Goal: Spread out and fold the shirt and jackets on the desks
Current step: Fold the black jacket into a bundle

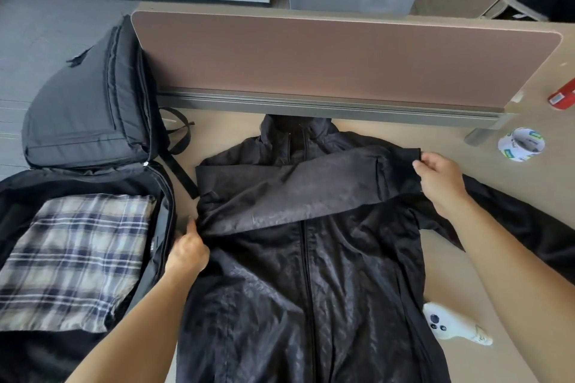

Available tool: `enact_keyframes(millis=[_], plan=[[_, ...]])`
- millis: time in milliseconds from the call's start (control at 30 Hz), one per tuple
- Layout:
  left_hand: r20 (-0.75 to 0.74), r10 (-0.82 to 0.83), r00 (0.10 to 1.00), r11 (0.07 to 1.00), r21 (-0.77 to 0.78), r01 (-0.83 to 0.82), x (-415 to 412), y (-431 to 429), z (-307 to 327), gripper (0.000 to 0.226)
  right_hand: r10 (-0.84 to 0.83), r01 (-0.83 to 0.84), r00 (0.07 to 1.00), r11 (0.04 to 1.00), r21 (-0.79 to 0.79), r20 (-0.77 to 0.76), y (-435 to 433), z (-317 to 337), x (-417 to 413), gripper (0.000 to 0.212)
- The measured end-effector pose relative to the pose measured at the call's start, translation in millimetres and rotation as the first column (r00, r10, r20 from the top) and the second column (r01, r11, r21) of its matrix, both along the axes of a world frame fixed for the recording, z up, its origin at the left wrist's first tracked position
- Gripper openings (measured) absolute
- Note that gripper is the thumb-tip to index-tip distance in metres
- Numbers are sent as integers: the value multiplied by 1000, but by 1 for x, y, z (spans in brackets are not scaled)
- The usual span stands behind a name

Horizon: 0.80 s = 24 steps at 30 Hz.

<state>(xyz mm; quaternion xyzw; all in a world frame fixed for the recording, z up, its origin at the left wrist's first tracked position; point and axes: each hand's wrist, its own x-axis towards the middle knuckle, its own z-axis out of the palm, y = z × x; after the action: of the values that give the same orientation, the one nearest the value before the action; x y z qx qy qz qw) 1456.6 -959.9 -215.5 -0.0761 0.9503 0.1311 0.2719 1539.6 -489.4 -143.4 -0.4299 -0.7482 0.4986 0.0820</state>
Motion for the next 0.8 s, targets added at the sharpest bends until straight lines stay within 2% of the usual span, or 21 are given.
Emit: enact_keyframes(millis=[100, 200, 267, 367, 433, 467, 533, 600, 667, 733, 800], plan=[[-27, -30, 999, 999, -22, 29, 5, 0, -1, 77, 32, -43, 981, 997, 56, 192, 10, -21, 17, 35], [-29, -44, 999, 999, -17, 43, 8, -4, -6, 79, 173, -299, 870, 930, 215, 461, -1, -31, 30, 34], [9, -15, 1000, 1000, -15, 15, 5, -6, -7, 84, 250, -495, 800, 790, 362, 546, -23, -40, 33, 35], [135, 79, 988, 997, -29, -76, 5, 5, 8, 94, 397, -648, 761, 510, 566, 513, -71, -59, 27, 34], [91, 15, 996, 996, -93, -7, 13, 17, 21, 96, 512, -709, 700, 416, 569, 498, -102, -69, 12, 35], [-10, -49, 999, 995, -89, 47, 16, 22, 24, 91, 557, -738, 666, 391, 550, 497, -115, -74, 5, 37], [-289, -124, 949, 992, -1, 129, 9, 29, 24, 75, 609, -793, 600, 365, 488, 519, -139, -81, -8, 43], [-399, -75, 914, 987, 99, 124, -15, 37, 22, 58, 622, -852, 518, 317, 415, 587, -157, -90, -15, 50], [-306, 104, 946, 975, 219, -36, -45, 46, 18, 50, 614, -884, 466, 304, 354, 637, -170, -95, -13, 55], [-123, 304, 945, 918, 304, -256, -76, 50, 12, 57, 588, -889, 457, 319, 328, 667, -179, -105, -7, 60], [-74, 375, 924, 891, 303, -338, -100, 50, 4, 60, 565, -875, 483, 328, 356, 669, -182, -115, -1, 64]])
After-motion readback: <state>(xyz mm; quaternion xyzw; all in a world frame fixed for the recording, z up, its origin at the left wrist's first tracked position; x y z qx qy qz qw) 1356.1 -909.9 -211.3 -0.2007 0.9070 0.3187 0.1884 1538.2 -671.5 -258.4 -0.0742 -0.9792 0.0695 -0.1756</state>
